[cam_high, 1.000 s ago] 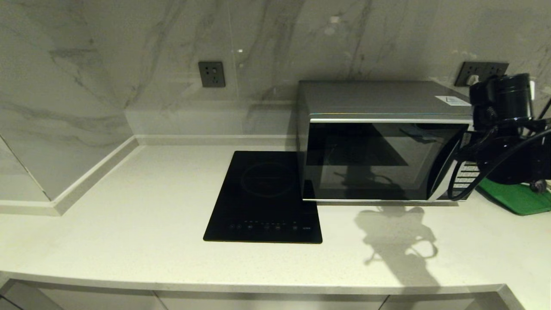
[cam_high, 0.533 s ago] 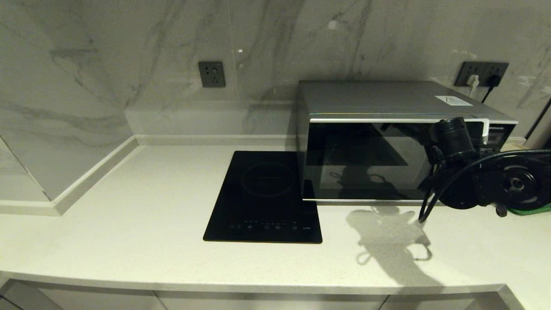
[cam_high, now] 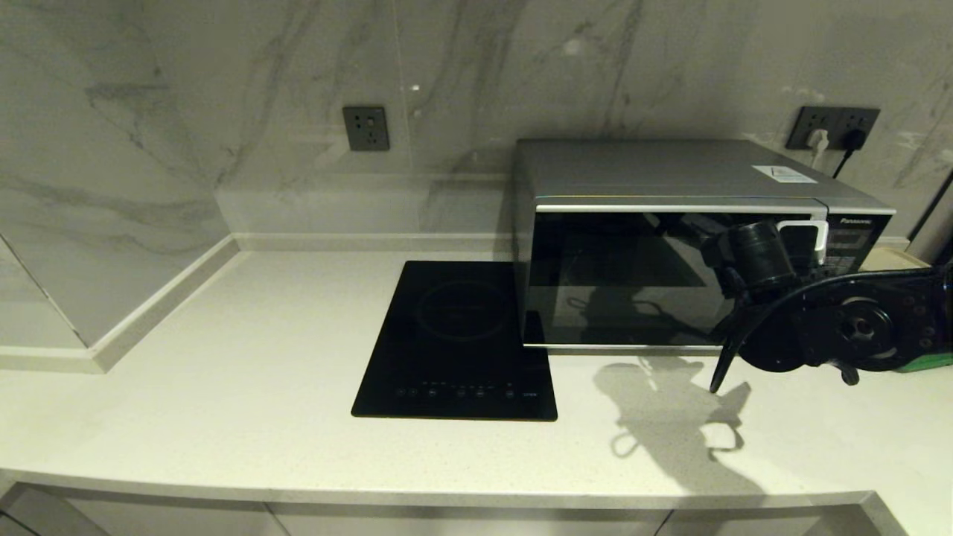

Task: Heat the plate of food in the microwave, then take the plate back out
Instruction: Open the microwave oven

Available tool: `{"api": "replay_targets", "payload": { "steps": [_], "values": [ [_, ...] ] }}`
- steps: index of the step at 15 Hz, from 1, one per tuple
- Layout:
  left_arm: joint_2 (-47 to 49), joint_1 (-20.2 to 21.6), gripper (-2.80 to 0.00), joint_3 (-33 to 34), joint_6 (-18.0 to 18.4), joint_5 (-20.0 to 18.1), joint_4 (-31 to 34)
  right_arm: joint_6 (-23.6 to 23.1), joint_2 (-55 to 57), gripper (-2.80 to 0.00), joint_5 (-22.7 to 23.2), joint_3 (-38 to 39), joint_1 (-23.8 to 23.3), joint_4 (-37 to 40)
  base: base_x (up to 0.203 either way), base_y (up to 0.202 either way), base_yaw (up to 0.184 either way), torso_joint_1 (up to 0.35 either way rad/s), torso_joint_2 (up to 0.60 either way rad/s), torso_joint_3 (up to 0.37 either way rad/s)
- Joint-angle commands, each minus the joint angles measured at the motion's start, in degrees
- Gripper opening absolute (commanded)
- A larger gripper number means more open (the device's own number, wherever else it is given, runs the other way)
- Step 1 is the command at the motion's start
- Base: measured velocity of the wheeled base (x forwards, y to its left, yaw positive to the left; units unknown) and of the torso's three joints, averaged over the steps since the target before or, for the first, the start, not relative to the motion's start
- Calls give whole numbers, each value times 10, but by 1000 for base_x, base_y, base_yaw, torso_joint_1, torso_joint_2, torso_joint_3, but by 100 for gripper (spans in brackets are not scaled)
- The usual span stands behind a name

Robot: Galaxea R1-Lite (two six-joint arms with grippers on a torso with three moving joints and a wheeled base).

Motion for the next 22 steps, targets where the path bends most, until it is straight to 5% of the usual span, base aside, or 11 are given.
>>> {"api": "replay_targets", "payload": {
  "steps": [1,9,22],
  "values": [
    [0,0,-280,0,0,0,0,10,12,0,-3,0,0,0,0,0,0,0,0,0],
    [0,0,-280,0,0,0,0,31,43,0,-1,-11,-4,-1,0,0,0,0,0,0],
    [0,0,-280,0,0,0,0,42,135,0,-4,-135,-75,-1,0,0,0,0,0,0]
  ]
}}
